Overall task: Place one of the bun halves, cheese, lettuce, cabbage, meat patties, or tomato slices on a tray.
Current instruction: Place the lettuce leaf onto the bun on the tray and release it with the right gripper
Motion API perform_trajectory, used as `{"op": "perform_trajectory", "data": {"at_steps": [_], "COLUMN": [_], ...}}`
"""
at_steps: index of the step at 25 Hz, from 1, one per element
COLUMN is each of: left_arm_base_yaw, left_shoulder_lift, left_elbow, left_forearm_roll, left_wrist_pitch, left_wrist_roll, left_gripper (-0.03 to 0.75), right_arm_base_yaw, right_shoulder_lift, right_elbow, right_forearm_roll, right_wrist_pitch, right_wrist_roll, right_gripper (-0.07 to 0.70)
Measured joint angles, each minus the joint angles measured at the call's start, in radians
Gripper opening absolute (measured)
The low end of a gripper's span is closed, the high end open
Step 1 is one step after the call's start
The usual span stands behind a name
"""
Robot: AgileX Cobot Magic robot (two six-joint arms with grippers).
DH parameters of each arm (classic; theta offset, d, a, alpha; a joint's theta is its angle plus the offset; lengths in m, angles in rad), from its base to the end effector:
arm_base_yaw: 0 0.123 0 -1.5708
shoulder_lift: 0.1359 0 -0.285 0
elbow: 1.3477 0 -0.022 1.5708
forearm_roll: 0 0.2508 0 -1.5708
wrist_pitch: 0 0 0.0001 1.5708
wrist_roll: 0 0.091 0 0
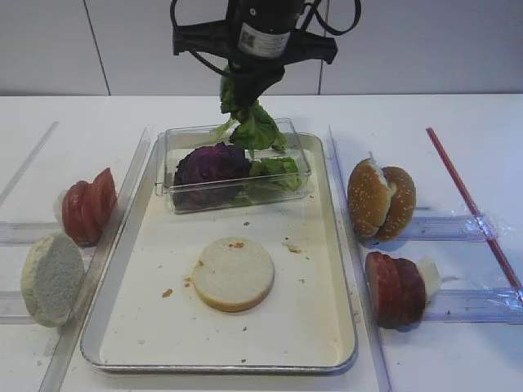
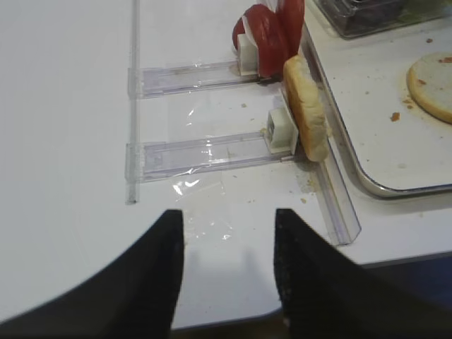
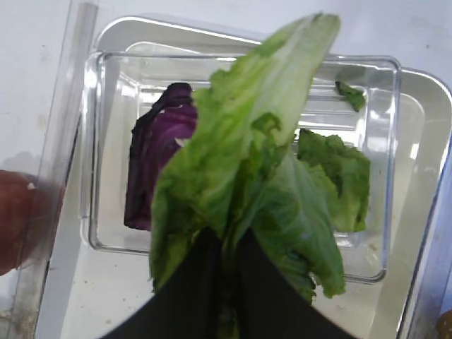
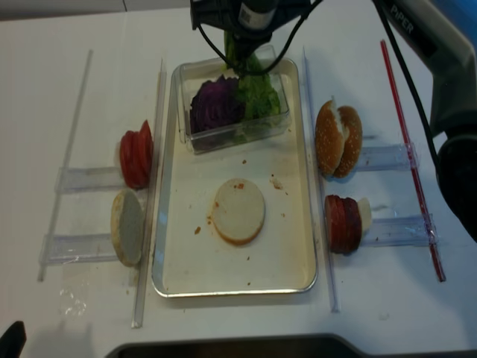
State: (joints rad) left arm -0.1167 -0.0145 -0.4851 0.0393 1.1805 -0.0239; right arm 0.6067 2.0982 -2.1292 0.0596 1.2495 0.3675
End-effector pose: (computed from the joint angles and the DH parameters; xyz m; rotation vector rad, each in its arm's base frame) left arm -0.0104 0.0046 0.2638 0.0957 2.1619 -0.0330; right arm 0.3754 0.2668 0.3167 -0.3207 2.7399 0.3625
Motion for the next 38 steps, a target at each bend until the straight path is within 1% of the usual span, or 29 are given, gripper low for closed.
{"op": "perform_trajectory", "data": {"at_steps": [4,12,16,19,29,34,38], "left_arm_base_yaw": [0.000,0.000,0.000,0.000,0.000,0.000,0.000], "left_shoulder_lift": [0.000,0.000,0.000,0.000,0.000,0.000,0.000], "left_elbow": [0.000,0.000,0.000,0.000,0.000,0.000,0.000], "left_forearm_roll": [0.000,0.000,0.000,0.000,0.000,0.000,0.000], "left_wrist_pitch": [0.000,0.000,0.000,0.000,0.000,0.000,0.000], "left_wrist_roll": [0.000,0.000,0.000,0.000,0.000,0.000,0.000], "left_gripper": [0.293,0.293,0.293,0.293,0.293,0.293,0.293], "right_arm_base_yaw": [0.038,0.122,0.172,0.197,0.199,0.199,0.199], "right_shoulder_lift": [-0.038,-0.166,-0.180,-0.180,-0.180,-0.166,-0.116], "right_elbow": [0.028,0.186,0.230,0.286,0.434,0.444,0.444], "right_forearm_roll": [0.004,0.006,0.006,0.008,0.007,0.012,0.025], "right_wrist_pitch": [0.000,0.002,0.002,0.000,-0.010,-0.011,-0.015], "right_wrist_roll": [-0.002,0.003,0.005,0.011,0.014,0.014,0.014], "right_gripper": [0.059,0.059,0.059,0.059,0.059,0.059,0.059]}}
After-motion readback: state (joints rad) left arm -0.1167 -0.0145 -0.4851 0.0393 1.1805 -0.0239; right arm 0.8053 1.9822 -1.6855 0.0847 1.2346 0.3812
